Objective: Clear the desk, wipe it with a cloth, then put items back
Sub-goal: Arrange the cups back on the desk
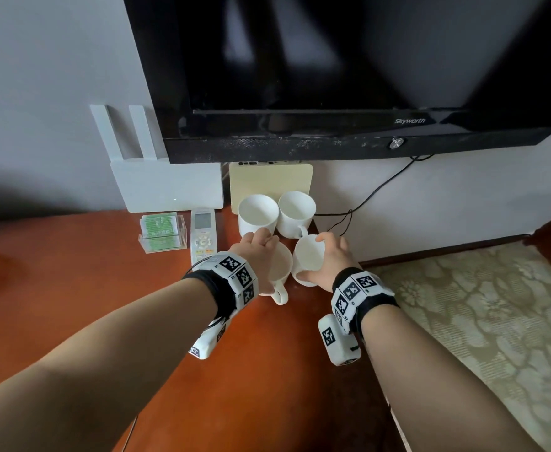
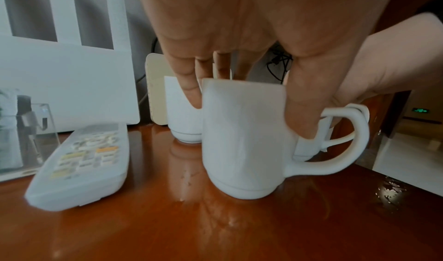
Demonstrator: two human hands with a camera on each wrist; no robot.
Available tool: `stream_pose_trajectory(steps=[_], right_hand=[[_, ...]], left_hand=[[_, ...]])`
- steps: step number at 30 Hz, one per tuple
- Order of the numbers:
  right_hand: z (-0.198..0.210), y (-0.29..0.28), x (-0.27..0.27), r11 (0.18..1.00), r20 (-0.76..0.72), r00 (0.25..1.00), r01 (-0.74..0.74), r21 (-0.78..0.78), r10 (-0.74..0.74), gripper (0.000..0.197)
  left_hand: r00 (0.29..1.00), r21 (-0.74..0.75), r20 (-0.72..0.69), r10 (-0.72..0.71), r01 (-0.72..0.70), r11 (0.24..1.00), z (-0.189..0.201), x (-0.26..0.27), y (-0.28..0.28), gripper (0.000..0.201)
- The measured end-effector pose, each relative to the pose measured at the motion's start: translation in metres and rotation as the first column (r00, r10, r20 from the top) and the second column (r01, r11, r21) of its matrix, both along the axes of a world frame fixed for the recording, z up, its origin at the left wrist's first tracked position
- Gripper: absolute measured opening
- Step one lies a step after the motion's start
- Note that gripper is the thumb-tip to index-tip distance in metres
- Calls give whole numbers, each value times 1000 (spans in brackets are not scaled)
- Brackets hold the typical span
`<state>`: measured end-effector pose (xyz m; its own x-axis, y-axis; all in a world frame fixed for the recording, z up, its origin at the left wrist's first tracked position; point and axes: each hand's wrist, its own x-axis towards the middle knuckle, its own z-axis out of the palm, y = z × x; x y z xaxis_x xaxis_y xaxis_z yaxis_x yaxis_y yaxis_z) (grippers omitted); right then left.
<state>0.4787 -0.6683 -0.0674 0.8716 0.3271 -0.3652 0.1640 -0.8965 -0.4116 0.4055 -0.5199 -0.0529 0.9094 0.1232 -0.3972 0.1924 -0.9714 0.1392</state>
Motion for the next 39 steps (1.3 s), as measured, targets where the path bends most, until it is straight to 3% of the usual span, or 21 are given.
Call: stream_pose_trajectory(steps=[11, 22, 29, 39], right_hand=[[8, 3, -6, 998, -44, 998, -35, -55, 33, 92], [49, 17, -39, 989, 142, 981, -125, -79, 136, 99], [84, 68, -90, 969, 236, 941, -244, -25, 243, 90], [113, 195, -202, 880, 293, 845, -475, 25, 448, 92]], left_hand=[[1000, 29, 8, 17, -18, 999, 4, -6, -2, 101], [991, 58, 118, 62, -70, 996, 35, -41, 11, 98], [961, 52, 236, 142, -159, 986, 65, -106, 44, 94], [874, 5, 348, 338, -362, 932, 98, -238, 150, 97]])
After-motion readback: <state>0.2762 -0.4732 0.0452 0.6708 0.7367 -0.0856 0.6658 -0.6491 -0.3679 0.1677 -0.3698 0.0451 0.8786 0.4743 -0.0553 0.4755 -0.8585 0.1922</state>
